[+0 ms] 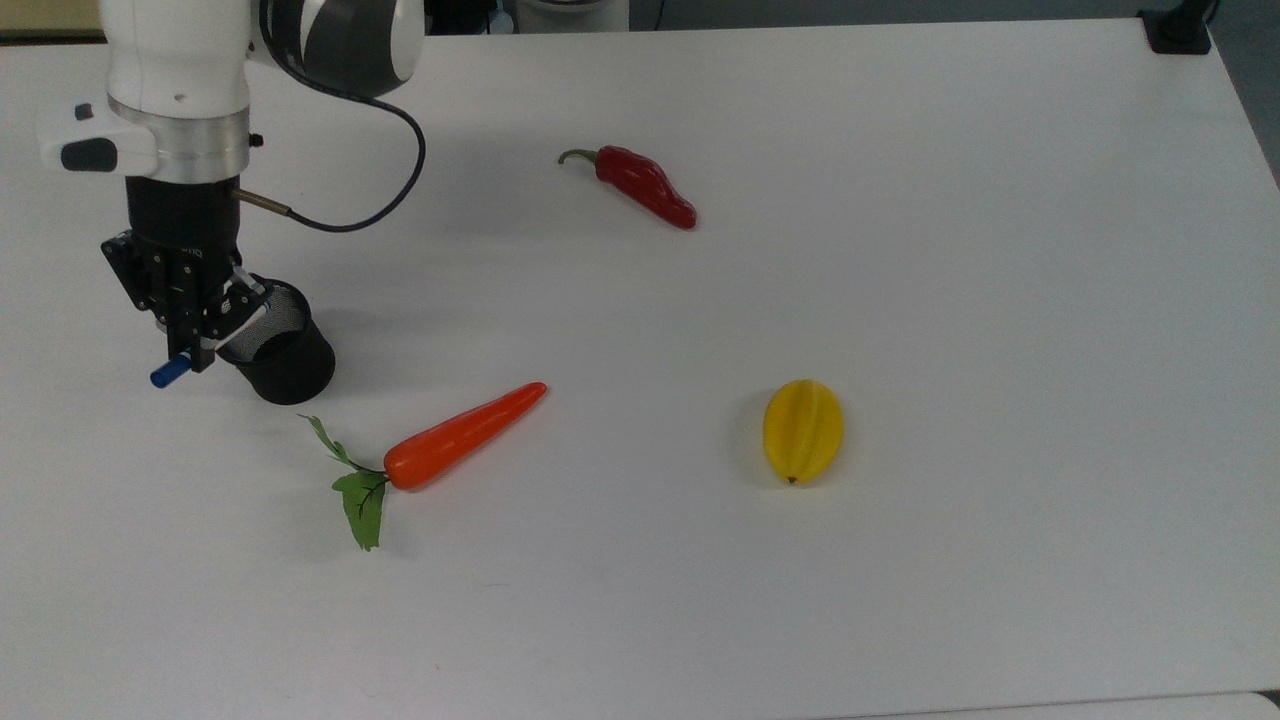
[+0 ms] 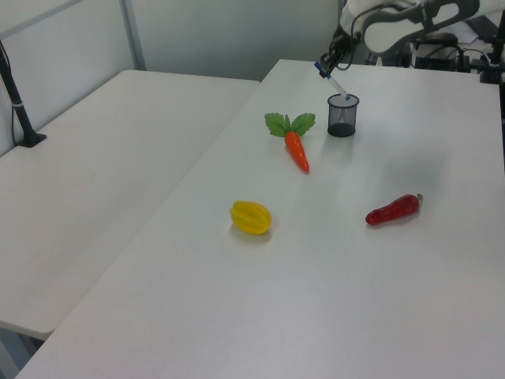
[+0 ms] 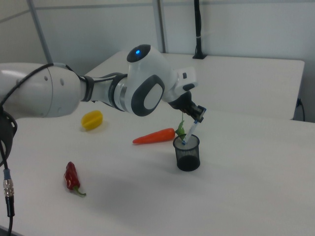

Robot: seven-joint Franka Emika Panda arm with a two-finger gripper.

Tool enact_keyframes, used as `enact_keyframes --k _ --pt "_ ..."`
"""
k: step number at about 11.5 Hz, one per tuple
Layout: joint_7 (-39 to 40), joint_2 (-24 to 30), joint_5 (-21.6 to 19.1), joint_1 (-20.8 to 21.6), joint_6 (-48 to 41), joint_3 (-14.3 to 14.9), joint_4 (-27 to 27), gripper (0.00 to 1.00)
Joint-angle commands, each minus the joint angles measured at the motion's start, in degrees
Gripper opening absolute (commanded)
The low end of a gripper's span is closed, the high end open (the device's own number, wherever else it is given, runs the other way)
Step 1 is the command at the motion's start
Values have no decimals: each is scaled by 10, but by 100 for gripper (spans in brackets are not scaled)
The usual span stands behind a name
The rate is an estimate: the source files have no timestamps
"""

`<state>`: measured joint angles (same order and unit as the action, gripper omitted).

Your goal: Place marker

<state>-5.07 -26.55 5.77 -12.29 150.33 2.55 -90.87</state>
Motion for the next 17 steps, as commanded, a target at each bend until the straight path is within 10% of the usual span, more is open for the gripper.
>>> enact_keyframes --k 1,4,5,6,17 --pt "-15 2 6 6 15 1 -23 18" --pt "-15 3 6 7 13 1 -30 33" --pt "-15 2 6 7 13 1 -31 51" --pt "-16 3 6 7 12 1 -32 96" --pt "-12 83 9 110 -183 -4 -27 100"
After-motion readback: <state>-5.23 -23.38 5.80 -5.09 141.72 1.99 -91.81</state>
